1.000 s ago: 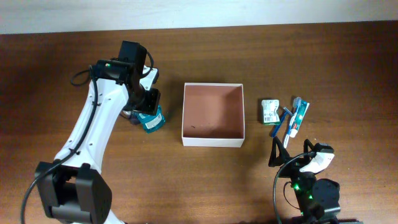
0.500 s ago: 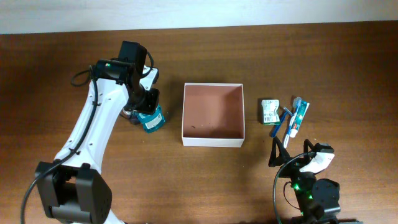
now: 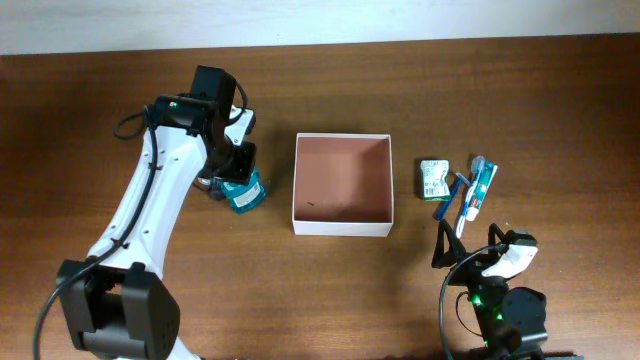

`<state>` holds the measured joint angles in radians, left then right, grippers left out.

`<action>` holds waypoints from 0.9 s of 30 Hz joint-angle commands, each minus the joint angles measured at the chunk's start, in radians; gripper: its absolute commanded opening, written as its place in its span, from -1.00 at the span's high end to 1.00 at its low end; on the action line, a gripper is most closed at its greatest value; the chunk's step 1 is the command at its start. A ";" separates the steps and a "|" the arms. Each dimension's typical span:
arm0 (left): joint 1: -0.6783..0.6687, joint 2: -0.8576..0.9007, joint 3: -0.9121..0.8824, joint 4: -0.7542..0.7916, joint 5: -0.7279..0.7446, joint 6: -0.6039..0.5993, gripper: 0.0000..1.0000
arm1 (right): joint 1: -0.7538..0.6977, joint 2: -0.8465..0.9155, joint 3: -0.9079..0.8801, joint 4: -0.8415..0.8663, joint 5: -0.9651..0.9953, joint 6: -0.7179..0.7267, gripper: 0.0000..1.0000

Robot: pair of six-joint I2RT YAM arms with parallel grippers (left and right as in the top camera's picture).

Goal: Pack container
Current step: 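Close the left gripper around the Listerine bottle cap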

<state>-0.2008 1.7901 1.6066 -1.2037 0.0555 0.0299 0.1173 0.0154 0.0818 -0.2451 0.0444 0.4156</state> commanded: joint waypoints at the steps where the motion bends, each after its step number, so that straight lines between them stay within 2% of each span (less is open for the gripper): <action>1: -0.002 0.011 0.013 -0.002 0.011 0.000 0.11 | -0.006 -0.009 -0.005 -0.005 0.013 0.001 -0.97; 12: -0.002 0.020 0.012 -0.008 0.011 0.000 0.13 | -0.006 -0.009 -0.005 -0.005 0.013 0.001 -0.97; 16: -0.002 0.024 0.012 -0.009 0.011 0.000 0.32 | -0.006 -0.009 -0.005 -0.005 0.013 0.001 -0.97; 21: -0.002 0.024 0.012 -0.009 0.011 0.000 0.32 | -0.006 -0.009 -0.005 -0.005 0.013 0.001 -0.97; 24: -0.002 0.024 0.012 -0.008 0.008 0.000 0.41 | -0.006 -0.009 -0.005 -0.005 0.013 0.001 -0.97; 27: -0.002 0.023 0.018 -0.008 0.008 0.000 0.61 | -0.006 -0.009 -0.005 -0.005 0.013 0.001 -0.97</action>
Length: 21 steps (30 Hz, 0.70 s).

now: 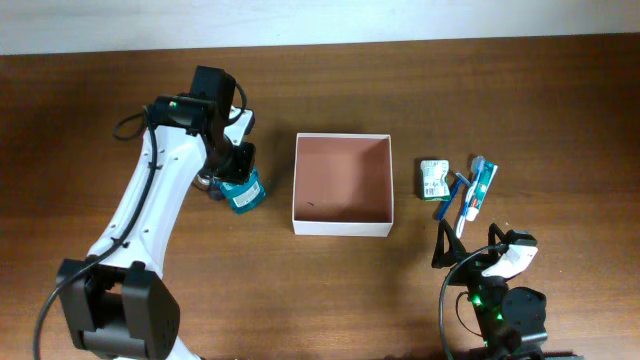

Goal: Pack container
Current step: 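Close the left gripper around the Listerine bottle cap, then lift the Listerine bottle and carry it into the pink box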

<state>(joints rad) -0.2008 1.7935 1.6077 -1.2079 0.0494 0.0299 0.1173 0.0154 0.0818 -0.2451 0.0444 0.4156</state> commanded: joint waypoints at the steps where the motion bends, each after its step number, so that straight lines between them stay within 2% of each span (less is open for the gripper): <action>1: -0.002 0.019 0.021 -0.004 0.014 0.000 0.65 | -0.006 -0.009 -0.005 -0.005 0.013 0.001 -0.97; 8: -0.002 0.019 0.098 -0.024 0.013 0.001 0.70 | -0.006 -0.009 -0.005 -0.005 0.013 0.001 -0.97; 16: -0.002 0.018 0.311 -0.066 0.014 0.003 0.69 | -0.006 -0.009 -0.005 -0.005 0.013 0.001 -0.97; 21: -0.017 0.018 0.432 -0.088 0.014 0.082 0.61 | -0.006 -0.009 -0.005 -0.005 0.013 0.001 -0.97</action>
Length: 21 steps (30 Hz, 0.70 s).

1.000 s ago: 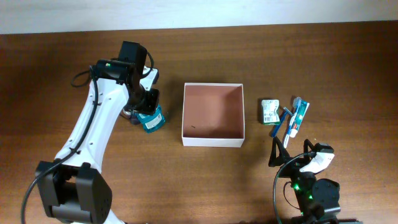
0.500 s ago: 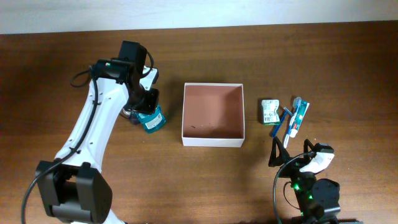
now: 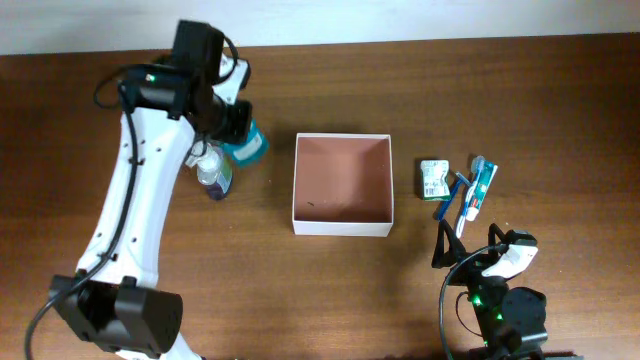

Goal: Pack container
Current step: 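Lift the Listerine bottle and carry it into the pink box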

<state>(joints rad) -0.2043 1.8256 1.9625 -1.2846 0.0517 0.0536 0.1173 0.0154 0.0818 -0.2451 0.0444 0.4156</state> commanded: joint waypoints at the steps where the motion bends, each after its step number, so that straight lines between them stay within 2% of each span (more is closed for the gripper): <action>1: -0.020 -0.014 0.097 -0.014 0.012 0.072 0.60 | -0.006 -0.009 -0.005 -0.005 0.013 0.001 -0.97; 11: -0.150 -0.014 0.181 -0.012 0.013 0.237 0.61 | -0.006 -0.009 -0.005 -0.005 0.013 0.002 -0.97; 21: -0.251 -0.003 0.180 0.030 0.038 0.240 0.61 | -0.006 -0.009 -0.005 -0.005 0.013 0.001 -0.97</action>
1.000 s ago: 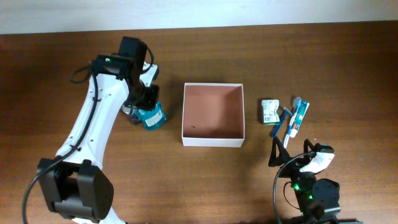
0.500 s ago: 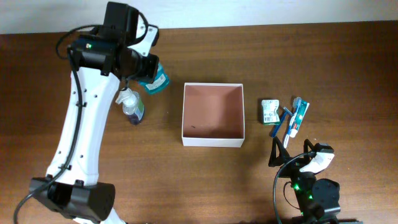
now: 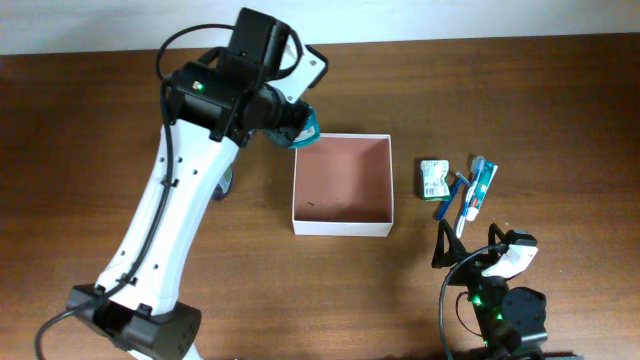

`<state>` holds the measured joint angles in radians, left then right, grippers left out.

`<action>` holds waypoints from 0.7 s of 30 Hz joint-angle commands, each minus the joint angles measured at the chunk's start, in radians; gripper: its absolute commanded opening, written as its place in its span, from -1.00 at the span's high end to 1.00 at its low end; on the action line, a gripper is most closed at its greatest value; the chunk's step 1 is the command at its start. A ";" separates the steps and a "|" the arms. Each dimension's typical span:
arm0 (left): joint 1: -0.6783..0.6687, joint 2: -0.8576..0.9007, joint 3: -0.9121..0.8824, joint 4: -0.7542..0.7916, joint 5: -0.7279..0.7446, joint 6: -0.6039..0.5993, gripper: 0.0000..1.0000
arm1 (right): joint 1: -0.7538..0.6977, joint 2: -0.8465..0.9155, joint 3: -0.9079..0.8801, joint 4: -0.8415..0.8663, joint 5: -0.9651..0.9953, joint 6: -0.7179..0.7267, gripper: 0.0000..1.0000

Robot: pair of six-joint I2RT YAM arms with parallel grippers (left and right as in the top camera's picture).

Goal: Pack container
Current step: 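Lift the Listerine bottle and carry it into the pink box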

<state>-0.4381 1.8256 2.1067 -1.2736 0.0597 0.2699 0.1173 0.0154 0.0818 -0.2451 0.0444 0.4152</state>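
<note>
The white box [image 3: 343,229] with a brown inside stands open at mid-table. My left gripper [image 3: 297,131] hangs over its far left corner, shut on a teal pack [image 3: 308,127] that pokes out past the fingers. Much of the pack is hidden by the wrist. To the right of the box lie a small green-and-white packet [image 3: 433,178], a blue toothbrush [image 3: 449,201] and a toothpaste tube [image 3: 479,189]. My right gripper [image 3: 466,243] rests low at the near right edge, away from all of them; its jaws are not readable from above.
A clear bottle [image 3: 226,184] peeks out from under the left arm, left of the box. The left arm stretches diagonally from the near left to the box. The pale wall runs along the table's far edge.
My left gripper has moved right with the teal pack, from a spot left of the box to above its far left corner. The right arm has not moved.
My left gripper stood down on the teal pack beside a clear bottle, left of the box, and stayed there at the following moment. Then it held the pack farther back, off the bottle. Now the pack hangs at the box's far left corner.
</note>
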 commanded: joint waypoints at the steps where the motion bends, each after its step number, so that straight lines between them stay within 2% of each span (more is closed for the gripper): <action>1: -0.022 0.002 0.036 0.022 0.031 0.024 0.61 | -0.006 -0.009 -0.005 -0.005 0.013 0.002 -0.97; 11: -0.025 0.085 0.036 0.055 0.083 0.025 0.62 | -0.006 -0.009 -0.005 -0.005 0.013 0.002 -0.97; 21: -0.024 0.173 0.036 0.062 0.091 0.129 0.62 | -0.006 -0.009 -0.005 -0.005 0.013 0.002 -0.97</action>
<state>-0.4618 1.9808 2.1078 -1.2293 0.1242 0.3382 0.1173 0.0154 0.0818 -0.2451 0.0444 0.4156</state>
